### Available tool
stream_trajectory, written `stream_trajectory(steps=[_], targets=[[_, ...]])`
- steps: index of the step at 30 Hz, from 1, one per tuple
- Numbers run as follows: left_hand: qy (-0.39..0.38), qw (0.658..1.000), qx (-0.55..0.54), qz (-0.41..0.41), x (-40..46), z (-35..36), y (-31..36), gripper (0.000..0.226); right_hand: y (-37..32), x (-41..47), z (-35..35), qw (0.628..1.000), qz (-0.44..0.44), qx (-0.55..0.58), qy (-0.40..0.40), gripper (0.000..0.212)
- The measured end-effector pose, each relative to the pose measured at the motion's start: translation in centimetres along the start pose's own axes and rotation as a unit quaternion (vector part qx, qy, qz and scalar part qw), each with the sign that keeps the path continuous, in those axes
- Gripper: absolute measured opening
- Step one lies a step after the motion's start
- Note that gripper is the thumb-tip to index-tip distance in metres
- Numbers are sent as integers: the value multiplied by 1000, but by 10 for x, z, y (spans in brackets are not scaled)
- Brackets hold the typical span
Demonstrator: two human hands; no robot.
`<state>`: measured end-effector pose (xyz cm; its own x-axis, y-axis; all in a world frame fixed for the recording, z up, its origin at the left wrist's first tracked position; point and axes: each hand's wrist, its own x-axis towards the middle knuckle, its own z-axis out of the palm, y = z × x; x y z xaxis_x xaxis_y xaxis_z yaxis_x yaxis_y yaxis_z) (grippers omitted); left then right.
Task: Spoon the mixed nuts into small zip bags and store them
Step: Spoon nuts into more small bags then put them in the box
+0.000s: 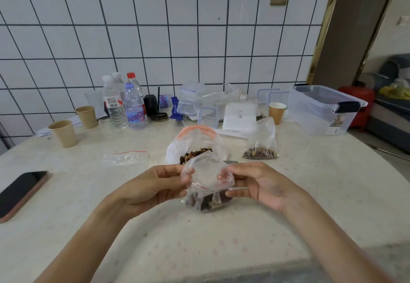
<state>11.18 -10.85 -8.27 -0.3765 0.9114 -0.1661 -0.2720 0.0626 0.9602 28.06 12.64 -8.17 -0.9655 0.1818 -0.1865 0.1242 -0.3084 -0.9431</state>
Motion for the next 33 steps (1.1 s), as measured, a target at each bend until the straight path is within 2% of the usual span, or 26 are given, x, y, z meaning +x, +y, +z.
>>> stream_trajectory(steps=[4,7,10,13,15,18,20,21,22,23,24,25,26,30,32,33], targets=[[44,998,-12,37,1,6,0,33,-1,-3,-2,1000,-12,-2,-5,33],[74,996,7,57,0,10,3,15,-1,-6,1,997,-34,-64,-5,24],[89,993,31,65,0,16,6,14,1,-7,8,991,-43,-125,-7,27],[134,988,27,76,2,24,8,12,1,-5,20,982,-72,-163,59,21],[189,978,26,88,4,28,10,19,0,-3,25,965,-125,-192,129,11],[265,954,81,115,6,33,15,27,-3,-2,30,901,-223,-317,192,15],[320,915,191,156,6,38,20,27,-4,-3,35,824,-270,-449,216,25],[342,878,277,188,5,41,22,27,-4,-3,39,775,-284,-515,230,28],[353,830,371,220,4,43,24,27,-4,-4,42,729,-290,-569,245,28],[353,777,463,241,3,45,25,26,-5,-3,45,700,-285,-603,257,27],[345,730,536,246,1,47,25,23,-5,-2,46,691,-272,-615,265,26],[335,704,582,234,1,48,26,19,-7,0,46,702,-251,-609,270,25],[327,700,599,210,1,48,26,18,-10,1,45,730,-222,-586,272,22],[294,794,515,137,2,42,27,41,-22,2,42,870,-111,-420,235,25],[289,827,470,111,1,43,27,48,-22,1,40,922,-74,-320,207,24],[279,858,421,95,0,44,27,48,-22,1,39,939,-62,-278,194,22]])
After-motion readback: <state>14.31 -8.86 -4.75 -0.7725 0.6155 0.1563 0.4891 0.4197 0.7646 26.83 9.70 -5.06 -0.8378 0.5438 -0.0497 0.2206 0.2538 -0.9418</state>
